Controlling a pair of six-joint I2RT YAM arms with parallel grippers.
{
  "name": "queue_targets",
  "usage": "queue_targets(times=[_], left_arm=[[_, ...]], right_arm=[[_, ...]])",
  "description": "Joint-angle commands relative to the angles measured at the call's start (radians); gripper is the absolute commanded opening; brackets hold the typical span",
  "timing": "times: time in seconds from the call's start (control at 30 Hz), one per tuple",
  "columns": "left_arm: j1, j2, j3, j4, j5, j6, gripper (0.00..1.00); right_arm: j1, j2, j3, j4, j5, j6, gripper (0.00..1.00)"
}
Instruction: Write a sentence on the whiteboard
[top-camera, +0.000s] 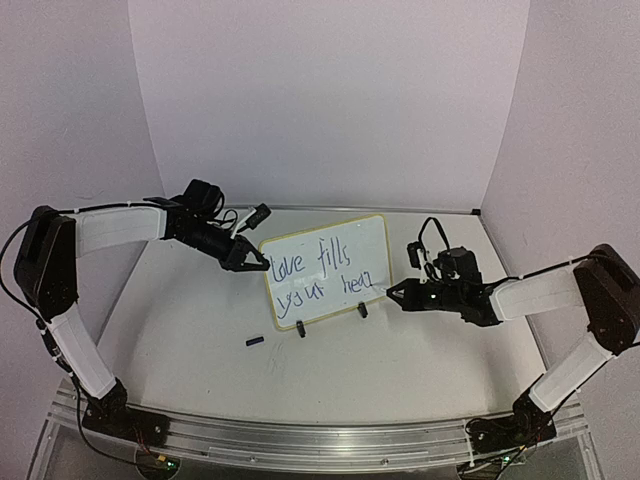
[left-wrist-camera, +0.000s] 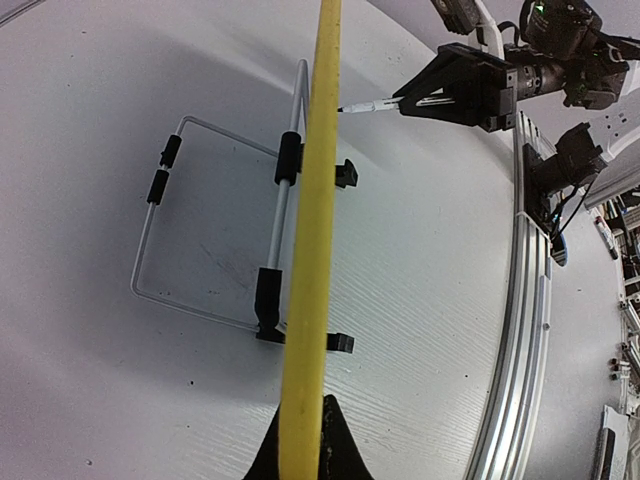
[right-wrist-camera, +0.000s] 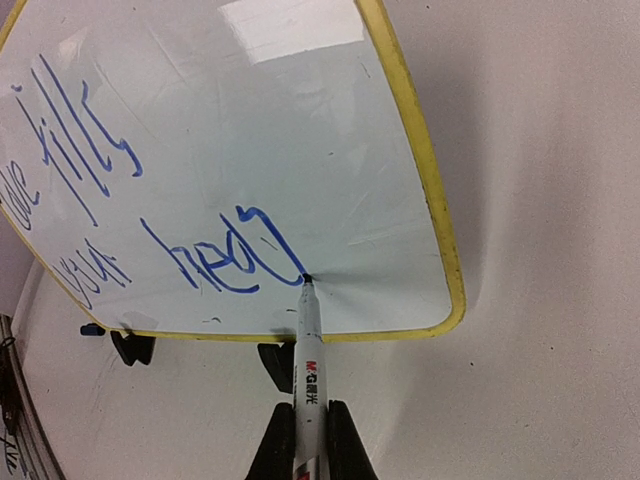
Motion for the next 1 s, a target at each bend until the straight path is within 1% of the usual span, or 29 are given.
queue_targets(times=[0.0, 0.43, 0.83, 0.97], left_arm=[[-0.007, 0.014, 0.014, -0.033, -0.090, 0.053, 0.00], [-0.007, 0.011, 0.014, -0.033, -0.092, 0.054, 0.00], [-0.007, 0.011, 0.014, -0.033, -0.092, 0.054, 0.00], [-0.007, 0.011, 0.014, -0.033, -0.092, 0.053, 0.00]], right_arm=[[-0.004, 0.003, 0.029, 0.012, -0.004, 0.010, 0.00], [-0.005, -0.024, 0.061, 0.011, 0.007, 0.010, 0.00], [-0.005, -0.064, 0.037, 0.010, 0.079, 0.017, 0.00], [-0.005, -0.081, 0.027, 0.008, 0.073, 0.017, 0.00]])
